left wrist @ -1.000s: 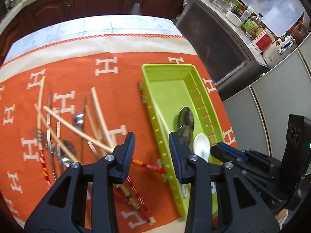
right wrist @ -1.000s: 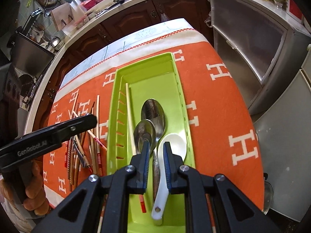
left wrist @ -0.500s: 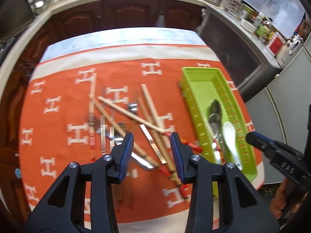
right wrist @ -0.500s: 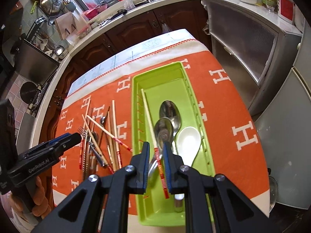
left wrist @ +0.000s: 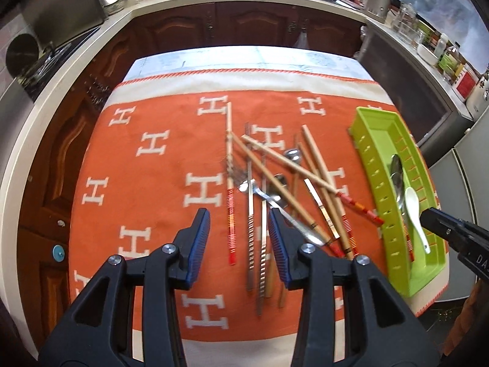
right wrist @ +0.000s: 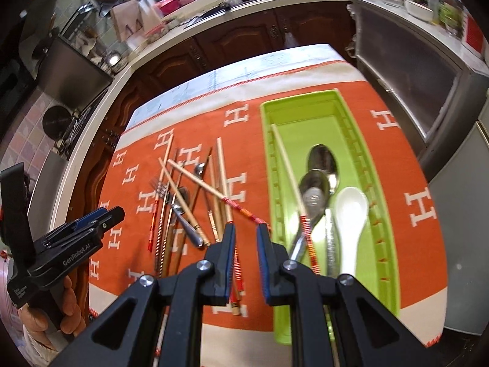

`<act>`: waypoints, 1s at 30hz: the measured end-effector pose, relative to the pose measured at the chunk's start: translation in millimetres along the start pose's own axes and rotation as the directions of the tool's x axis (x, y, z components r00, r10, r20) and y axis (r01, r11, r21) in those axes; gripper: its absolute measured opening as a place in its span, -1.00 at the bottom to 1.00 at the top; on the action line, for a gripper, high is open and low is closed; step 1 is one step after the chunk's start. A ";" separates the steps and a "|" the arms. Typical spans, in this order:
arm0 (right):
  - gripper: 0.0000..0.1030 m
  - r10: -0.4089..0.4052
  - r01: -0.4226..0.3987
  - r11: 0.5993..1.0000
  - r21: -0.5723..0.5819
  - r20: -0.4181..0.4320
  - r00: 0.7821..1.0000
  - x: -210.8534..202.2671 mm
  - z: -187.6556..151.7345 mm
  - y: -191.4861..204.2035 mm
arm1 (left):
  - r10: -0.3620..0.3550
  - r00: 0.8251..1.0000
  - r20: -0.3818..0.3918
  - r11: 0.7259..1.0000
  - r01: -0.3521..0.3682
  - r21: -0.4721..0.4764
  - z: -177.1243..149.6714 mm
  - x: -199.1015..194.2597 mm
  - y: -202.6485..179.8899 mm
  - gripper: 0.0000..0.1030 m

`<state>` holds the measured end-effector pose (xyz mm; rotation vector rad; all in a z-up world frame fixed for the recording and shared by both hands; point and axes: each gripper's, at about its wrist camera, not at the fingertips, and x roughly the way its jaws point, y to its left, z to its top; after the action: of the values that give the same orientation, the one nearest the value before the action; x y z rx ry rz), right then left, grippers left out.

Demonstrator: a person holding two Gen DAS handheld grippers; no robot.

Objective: Organize utensils
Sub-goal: 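Move the right tool back over the chopsticks while left tool withdraws from the tray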

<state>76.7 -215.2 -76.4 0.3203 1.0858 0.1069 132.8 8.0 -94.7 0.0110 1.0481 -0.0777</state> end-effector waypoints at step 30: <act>-0.73 -0.131 0.049 0.906 -0.421 -0.169 0.977 126.9 41.4 70.9 | -0.036 0.996 -0.081 0.998 0.031 -0.062 -9.3 65.2 59.5 -0.30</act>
<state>177.4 -125.7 -145.0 -0.1294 1.2370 0.2870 161.3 63.9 -157.5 -0.0586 1.1323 -0.0763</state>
